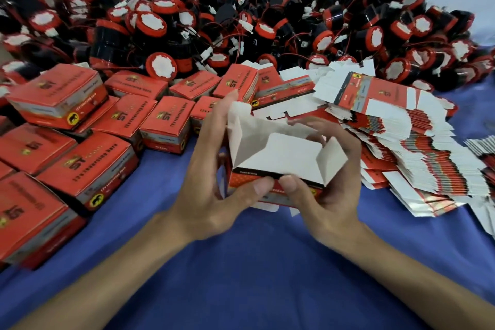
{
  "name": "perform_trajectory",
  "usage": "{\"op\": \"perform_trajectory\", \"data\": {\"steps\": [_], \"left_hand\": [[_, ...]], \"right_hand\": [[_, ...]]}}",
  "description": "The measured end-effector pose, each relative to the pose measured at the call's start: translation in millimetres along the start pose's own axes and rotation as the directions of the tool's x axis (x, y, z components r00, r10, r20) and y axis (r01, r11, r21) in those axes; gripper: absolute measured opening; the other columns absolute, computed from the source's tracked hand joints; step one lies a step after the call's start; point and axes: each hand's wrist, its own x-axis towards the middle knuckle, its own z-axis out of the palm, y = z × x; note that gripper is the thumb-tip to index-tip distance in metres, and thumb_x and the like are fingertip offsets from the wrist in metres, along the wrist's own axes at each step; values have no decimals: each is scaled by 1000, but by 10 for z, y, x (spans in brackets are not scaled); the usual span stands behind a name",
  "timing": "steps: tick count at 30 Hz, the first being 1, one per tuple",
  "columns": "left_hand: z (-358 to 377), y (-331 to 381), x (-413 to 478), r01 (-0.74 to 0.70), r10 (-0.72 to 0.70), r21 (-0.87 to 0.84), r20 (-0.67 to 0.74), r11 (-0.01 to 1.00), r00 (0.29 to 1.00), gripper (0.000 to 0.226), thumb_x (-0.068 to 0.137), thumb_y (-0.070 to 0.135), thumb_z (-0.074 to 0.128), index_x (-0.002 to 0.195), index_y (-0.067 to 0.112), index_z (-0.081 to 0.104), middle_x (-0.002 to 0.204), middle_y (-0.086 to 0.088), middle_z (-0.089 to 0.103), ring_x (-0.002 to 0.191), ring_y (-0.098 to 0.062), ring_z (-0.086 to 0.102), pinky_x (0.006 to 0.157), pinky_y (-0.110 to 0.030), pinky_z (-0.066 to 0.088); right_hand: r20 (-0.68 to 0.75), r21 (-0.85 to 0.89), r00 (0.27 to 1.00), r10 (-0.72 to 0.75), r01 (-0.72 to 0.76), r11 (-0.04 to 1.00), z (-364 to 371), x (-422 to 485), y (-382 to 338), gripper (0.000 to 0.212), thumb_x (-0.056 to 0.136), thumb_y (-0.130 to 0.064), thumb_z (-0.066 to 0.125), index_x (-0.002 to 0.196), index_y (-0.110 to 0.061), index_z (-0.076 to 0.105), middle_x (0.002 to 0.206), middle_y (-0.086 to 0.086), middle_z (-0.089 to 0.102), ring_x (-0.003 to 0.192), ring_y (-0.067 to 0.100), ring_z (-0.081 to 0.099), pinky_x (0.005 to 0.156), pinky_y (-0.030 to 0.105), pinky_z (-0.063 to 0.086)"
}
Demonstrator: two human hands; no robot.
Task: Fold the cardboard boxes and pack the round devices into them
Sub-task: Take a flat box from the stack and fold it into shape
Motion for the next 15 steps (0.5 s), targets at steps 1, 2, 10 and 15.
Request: {"op": "perform_trajectory", "data": {"steps": [1, 2, 10, 15], "left_hand": [[-46, -34, 0, -40, 50, 87, -116, 995, 992, 94, 66, 49, 62, 144, 6, 30, 141, 6, 36, 136, 6, 26, 114, -43, 31], [-84, -66, -2, -111, 125, 102, -142, 989, 982, 86, 68, 50, 63, 141, 16, 31, 137, 12, 32, 135, -12, 36, 109, -44, 36], [-75, -135, 32, -383, 381, -24, -74, 923, 922, 57, 82, 23, 59, 134, 18, 37, 117, -4, 36, 108, -33, 50, 86, -26, 46], [-130, -136, 104, -479, 480, 47, -8, 876, 877, 39, 81, 21, 59, 117, 24, 45, 111, -3, 37, 100, -42, 52, 84, -46, 47]], "right_hand": [[-14, -6, 1000, -19, 18, 1000, -4, 23, -4, 34, 93, -40, 57, 115, -20, 40, 120, -3, 46, 111, 6, 50, 94, 20, 40], [-22, -14, 999, -26, 25, 1000, -2, 49, -6, 32, 92, -38, 59, 111, -19, 42, 116, -1, 47, 111, 3, 49, 94, 17, 39], [0, -4, 992, 129, -129, 992, -31, 58, -5, 33, 77, -19, 68, 102, -16, 47, 101, 1, 49, 98, -6, 53, 80, 8, 42], [23, -33, 994, 105, -104, 994, -52, 39, 15, 36, 77, -25, 74, 99, -7, 52, 97, 8, 53, 100, -3, 56, 81, 12, 43]]}}
